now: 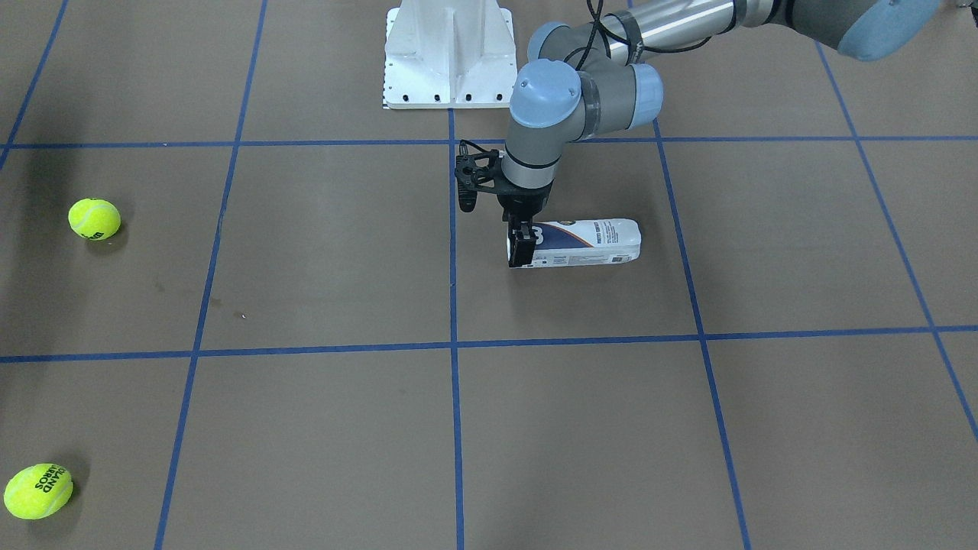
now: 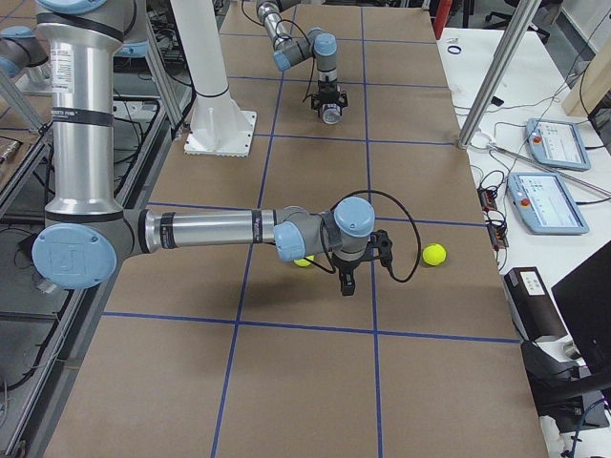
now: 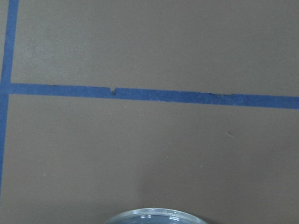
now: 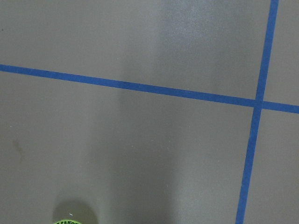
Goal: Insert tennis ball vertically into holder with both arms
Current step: 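Close the left gripper on the can's open end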
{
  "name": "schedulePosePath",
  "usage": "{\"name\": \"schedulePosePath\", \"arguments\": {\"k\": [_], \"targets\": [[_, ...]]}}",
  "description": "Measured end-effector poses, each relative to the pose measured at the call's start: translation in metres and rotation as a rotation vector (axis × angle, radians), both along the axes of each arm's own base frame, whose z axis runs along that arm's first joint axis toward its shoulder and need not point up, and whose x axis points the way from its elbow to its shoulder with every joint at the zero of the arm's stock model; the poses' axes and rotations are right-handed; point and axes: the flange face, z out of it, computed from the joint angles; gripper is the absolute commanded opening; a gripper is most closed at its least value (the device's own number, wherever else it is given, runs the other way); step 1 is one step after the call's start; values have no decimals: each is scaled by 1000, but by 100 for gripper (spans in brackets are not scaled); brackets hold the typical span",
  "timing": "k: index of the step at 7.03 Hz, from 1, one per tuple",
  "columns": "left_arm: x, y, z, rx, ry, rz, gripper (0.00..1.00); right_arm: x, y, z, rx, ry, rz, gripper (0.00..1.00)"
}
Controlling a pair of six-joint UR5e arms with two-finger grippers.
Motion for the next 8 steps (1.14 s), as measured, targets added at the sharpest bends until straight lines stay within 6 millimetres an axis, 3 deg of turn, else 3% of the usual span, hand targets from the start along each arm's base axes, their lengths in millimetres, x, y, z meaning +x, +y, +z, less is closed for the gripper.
{"name": "schedulePosePath", "arguments": {"k": [8], "targets": [[1,-2,2,17,-15,-19,98,0,0,0,-2,0,0,99]]}}
